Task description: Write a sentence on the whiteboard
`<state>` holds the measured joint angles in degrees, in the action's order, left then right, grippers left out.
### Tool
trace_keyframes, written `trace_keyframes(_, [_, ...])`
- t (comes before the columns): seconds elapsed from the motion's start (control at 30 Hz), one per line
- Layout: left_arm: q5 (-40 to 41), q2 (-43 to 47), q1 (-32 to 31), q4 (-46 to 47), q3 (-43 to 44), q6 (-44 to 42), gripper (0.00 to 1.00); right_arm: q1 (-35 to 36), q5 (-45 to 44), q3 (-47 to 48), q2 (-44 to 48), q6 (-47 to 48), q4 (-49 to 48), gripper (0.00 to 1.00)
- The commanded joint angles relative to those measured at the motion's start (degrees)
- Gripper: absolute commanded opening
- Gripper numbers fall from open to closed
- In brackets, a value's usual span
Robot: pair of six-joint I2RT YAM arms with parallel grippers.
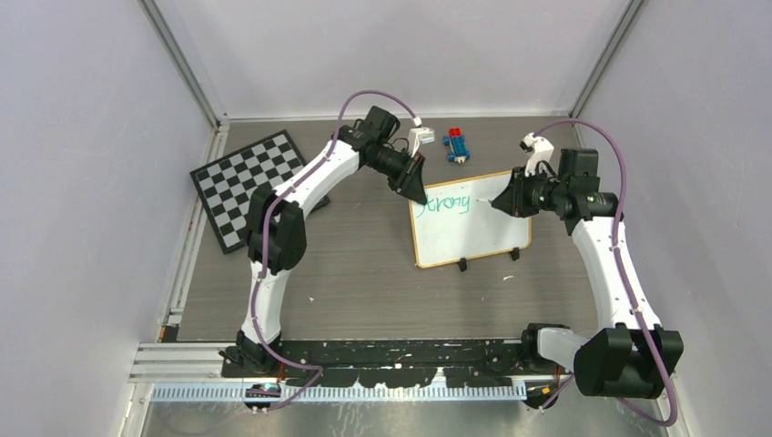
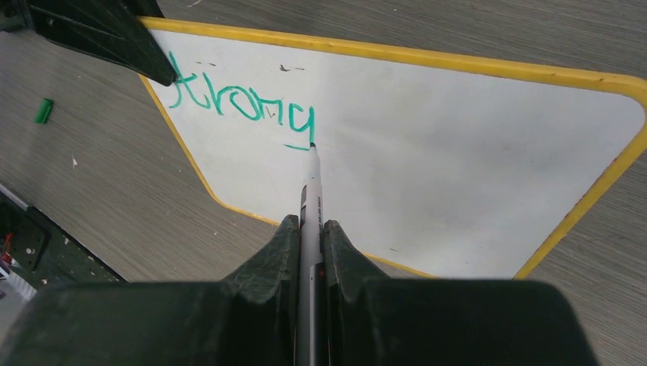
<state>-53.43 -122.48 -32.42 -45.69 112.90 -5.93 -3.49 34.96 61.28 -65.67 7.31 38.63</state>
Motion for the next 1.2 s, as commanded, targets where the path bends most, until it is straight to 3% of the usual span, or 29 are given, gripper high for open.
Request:
trace_keyframes(0.0, [1.4, -0.7, -0.4, 0.8, 1.1, 0.7, 0.2, 0.6, -2.2, 2.2, -0.7, 2.0, -1.8, 0.0])
trace_keyframes(0.13, [1.5, -0.8, -0.4, 0.9, 1.2, 0.9, 0.22, 1.5, -2.2, 2.2, -1.1, 1.8, -2.5, 0.0])
trace_keyframes(0.6, [1.2, -0.9, -0.5, 0.7, 1.0, 0.0, 0.0, 5.4, -6.8, 3.4, -4.2, 0.7, -5.1, 0.0])
trace_keyframes(1.17, [1.4, -0.7, -0.4, 0.7, 0.3, -0.6, 0.0, 5.5, -16.3, 3.7, -3.5, -1.1, -6.6, 0.0])
